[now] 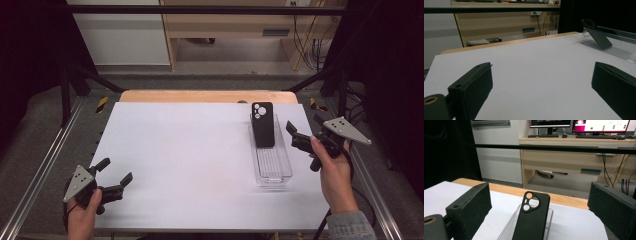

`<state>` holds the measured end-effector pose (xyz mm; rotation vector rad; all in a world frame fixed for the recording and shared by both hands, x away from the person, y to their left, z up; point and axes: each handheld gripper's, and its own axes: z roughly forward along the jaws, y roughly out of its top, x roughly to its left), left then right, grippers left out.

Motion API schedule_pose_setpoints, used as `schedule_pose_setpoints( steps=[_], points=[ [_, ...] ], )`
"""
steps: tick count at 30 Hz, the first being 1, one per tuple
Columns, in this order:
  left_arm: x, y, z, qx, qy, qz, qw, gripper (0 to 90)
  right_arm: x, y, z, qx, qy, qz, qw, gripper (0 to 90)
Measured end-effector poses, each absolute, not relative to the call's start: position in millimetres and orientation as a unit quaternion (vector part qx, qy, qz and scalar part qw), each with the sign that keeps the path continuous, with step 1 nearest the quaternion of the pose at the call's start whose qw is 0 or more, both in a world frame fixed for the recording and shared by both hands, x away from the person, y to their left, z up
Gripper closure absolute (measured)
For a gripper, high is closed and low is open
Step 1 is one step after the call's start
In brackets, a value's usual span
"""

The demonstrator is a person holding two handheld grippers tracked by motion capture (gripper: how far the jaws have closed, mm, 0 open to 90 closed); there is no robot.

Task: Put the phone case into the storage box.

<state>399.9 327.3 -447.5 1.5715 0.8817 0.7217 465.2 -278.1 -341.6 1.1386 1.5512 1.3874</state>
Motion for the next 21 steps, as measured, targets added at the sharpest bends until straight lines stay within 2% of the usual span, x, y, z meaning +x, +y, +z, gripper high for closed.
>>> schedule_pose_setpoints(
  steps=[8, 21],
  points=[
    [399.8, 326.3, -447.8, 0.668, 0.375, 0.307, 0.566, 3.6, 455.2, -281.8, -344.5, 0.431, 0.602, 0.547, 0.39, 6.4],
    [399.8, 327.1, -447.5, 0.663, 0.376, 0.306, 0.571, 3.0, 435.3, -284.1, -357.3, 0.427, 0.608, 0.546, 0.387, 6.2]
  ],
)
